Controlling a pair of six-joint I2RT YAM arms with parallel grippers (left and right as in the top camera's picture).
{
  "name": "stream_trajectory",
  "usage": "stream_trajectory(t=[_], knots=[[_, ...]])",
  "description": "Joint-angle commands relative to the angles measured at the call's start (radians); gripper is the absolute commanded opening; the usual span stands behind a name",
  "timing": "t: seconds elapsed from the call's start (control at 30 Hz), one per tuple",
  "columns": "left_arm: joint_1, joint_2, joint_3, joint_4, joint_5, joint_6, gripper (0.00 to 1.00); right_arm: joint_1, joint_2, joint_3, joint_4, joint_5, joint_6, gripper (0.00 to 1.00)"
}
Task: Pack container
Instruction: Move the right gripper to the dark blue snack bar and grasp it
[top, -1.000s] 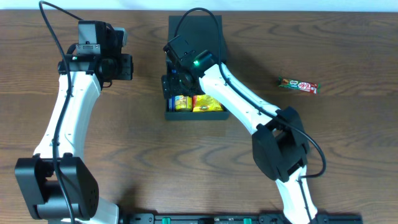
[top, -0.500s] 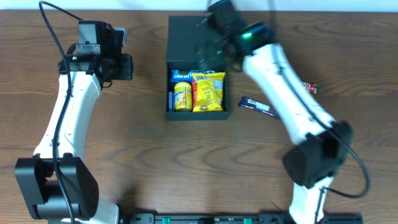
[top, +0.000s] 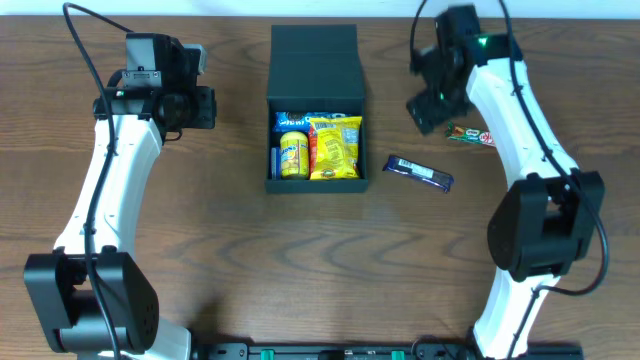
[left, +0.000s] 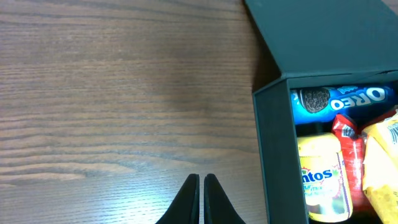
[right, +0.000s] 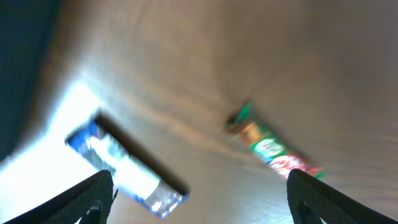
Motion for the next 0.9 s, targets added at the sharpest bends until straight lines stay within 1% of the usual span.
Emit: stream_trajectory(t=[0.0,0.27,0.4,0.43,0.57,0.87], knots=[[0.001,0.003,0.001,-0.003,0.013,-0.020,0.06,0.005,0.009,-0.075,0.009,-0.058,-0.102,0.88],[0.001,0.003,0.001,0.000,0.011,-0.020,0.06,0.007,-0.042,-0.252,0.114,-0.058,-0.102,0.87],[0.001,0.003,0.001,0.011,0.011,-0.020,0.06,0.004,-0.056,-0.317,0.148,-0.081,-0.102,0.82],[0.001,0.003,0.001,0.013,0.011,-0.020,0.06,0.010,-0.056,-0.338,0.153,-0.107,-0.101,0.79],[0.001,0.003,0.001,0.013,0.010,-0.019,0.06,0.037,-0.056,-0.369,0.163,-0.110,-0.102,0.75],[0.001,0.003,0.001,0.031,0.010,-0.019,0.06,0.068,-0.056,-0.407,0.206,-0.110,-0.101,0.73]])
